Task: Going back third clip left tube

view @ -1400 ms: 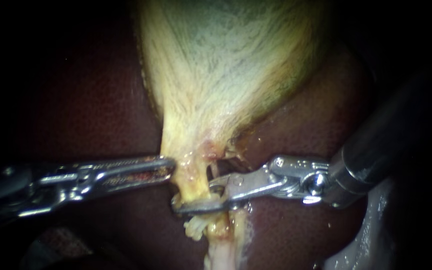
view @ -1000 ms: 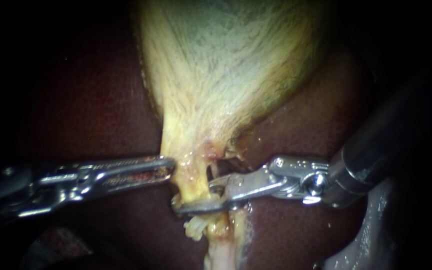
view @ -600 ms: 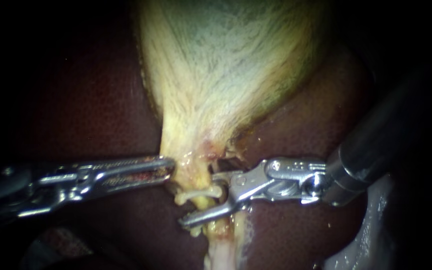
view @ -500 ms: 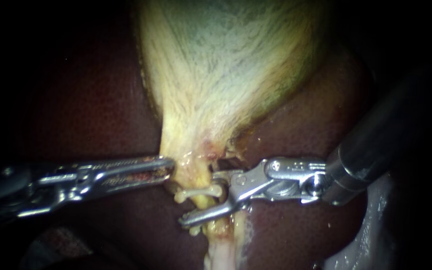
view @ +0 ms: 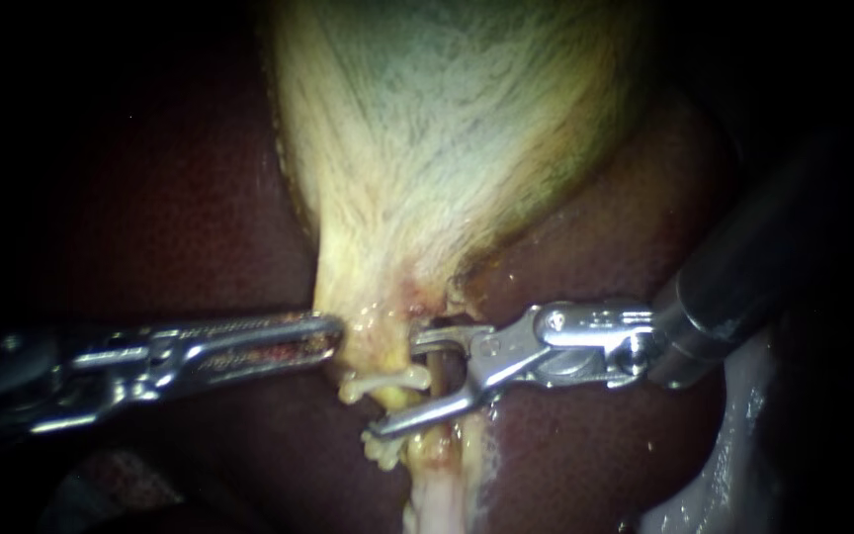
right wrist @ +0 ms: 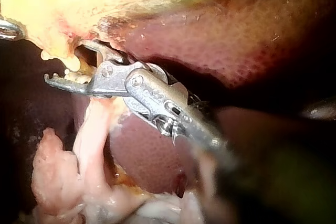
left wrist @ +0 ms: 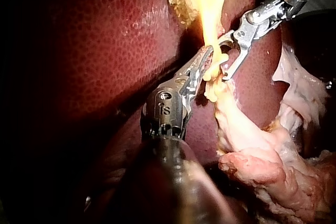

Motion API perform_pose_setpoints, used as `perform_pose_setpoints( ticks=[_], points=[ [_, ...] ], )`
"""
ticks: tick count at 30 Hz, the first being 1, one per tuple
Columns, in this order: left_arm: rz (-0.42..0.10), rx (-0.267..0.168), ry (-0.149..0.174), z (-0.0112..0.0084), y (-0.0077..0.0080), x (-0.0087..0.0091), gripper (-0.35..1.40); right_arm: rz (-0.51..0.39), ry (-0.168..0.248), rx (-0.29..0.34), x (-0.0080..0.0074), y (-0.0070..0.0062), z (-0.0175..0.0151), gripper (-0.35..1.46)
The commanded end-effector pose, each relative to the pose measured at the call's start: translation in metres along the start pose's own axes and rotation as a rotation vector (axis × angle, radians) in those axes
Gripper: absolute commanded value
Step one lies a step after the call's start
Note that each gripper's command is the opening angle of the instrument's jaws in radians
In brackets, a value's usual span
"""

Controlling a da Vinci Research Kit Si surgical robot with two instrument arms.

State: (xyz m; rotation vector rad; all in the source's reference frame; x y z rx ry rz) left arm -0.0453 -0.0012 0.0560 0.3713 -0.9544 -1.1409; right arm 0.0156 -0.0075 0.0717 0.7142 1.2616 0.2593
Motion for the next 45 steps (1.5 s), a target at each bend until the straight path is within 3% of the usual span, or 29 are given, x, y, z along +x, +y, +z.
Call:
perform_pose_setpoints(
  ticks=[1, 15, 25, 30, 36, 45],
  points=[
    [0.0, 0.0, 0.0, 0.0, 0.0001, 0.0, -0.35, -0.001, 0.0, -0.002, 0.0, -0.0001, -0.0002, 0.58],
    [0.001, 0.001, 0.001, 0.0001, 0.0006, 0.0, -0.35, -0.024, 0.005, -0.028, -0.0012, -0.0027, -0.0063, 0.59],
    [0.001, 0.001, 0.0, 0.0004, 0.0008, 0.0001, -0.35, -0.157, 0.006, -0.062, 0.0009, -0.0028, -0.0105, 0.59],
    [0.003, 0.0, -0.001, 0.0009, 0.001, 0.0004, -0.35, -0.176, 0.006, -0.062, 0.0013, -0.0028, -0.0114, 0.6],
    [0.006, -0.007, -0.009, 0.0022, 0.0013, 0.0011, -0.35, -0.183, 0.006, -0.061, 0.0012, -0.003, -0.0116, 0.6],
    [0.011, -0.005, 0.013, 0.0052, 0.0014, 0.0018, -0.35, -0.189, 0.005, -0.059, 0.0011, -0.0033, -0.012, 0.6]
  ],
)
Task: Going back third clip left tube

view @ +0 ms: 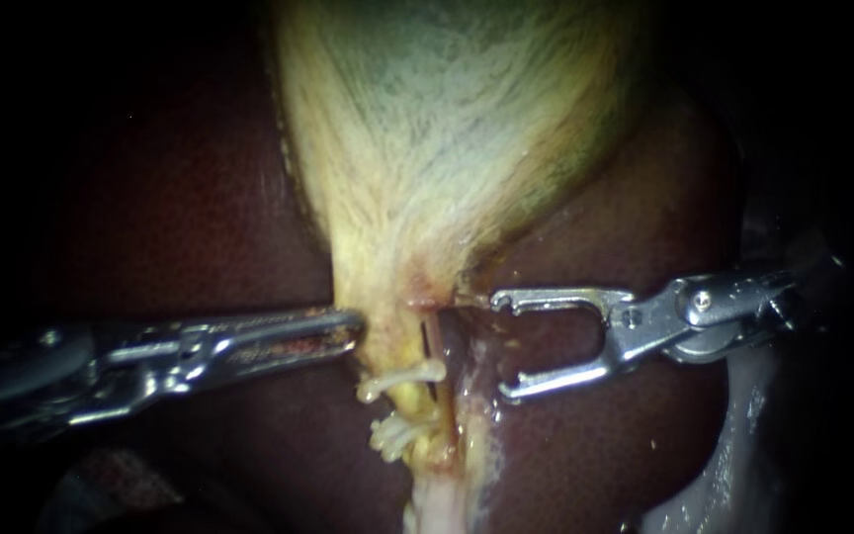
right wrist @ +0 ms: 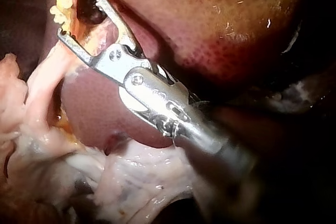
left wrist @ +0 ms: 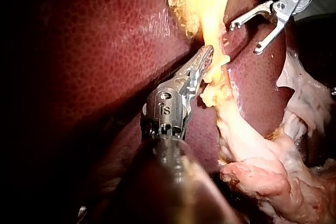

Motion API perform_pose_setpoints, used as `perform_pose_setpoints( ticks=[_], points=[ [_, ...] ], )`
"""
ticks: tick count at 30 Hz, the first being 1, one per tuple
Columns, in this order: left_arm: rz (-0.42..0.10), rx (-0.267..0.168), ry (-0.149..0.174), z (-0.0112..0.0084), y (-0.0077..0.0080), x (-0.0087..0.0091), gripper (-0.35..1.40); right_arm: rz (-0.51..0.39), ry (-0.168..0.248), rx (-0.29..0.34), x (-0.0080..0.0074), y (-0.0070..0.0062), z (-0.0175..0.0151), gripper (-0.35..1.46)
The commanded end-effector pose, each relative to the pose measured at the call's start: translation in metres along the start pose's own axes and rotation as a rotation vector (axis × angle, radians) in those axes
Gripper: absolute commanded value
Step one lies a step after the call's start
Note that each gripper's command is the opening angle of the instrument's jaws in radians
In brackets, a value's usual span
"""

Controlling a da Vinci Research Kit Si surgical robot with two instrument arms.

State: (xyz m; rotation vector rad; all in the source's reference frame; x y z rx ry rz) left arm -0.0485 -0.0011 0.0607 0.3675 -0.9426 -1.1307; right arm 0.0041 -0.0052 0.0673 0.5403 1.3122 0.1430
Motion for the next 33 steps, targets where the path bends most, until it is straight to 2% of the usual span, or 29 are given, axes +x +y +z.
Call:
perform_pose_setpoints(
  ticks=[1, 6, 21, 33],
  points=[
    [0.001, 0.001, 0.005, 0.0002, -0.0001, 0.0001, -0.35, 0.0, 0.0, 0.0, 0.0, 0.0, -0.0001, 0.6],
    [0.002, 0.002, 0.009, 0.0008, -0.0002, 0.0002, -0.35, 0.001, 0.0, -0.004, 0.0001, -0.0001, -0.0008, 0.6],
    [0.002, 0.004, 0.009, 0.0009, -0.0003, 0.0002, -0.35, -0.013, 0.0, -0.021, 0.0012, 0.0002, -0.0028, 0.6],
    [0.002, 0.004, 0.009, 0.001, -0.0004, 0.0002, -0.35, -0.013, -0.001, -0.023, 0.0012, 0.0001, -0.0028, 0.6]
  ],
)
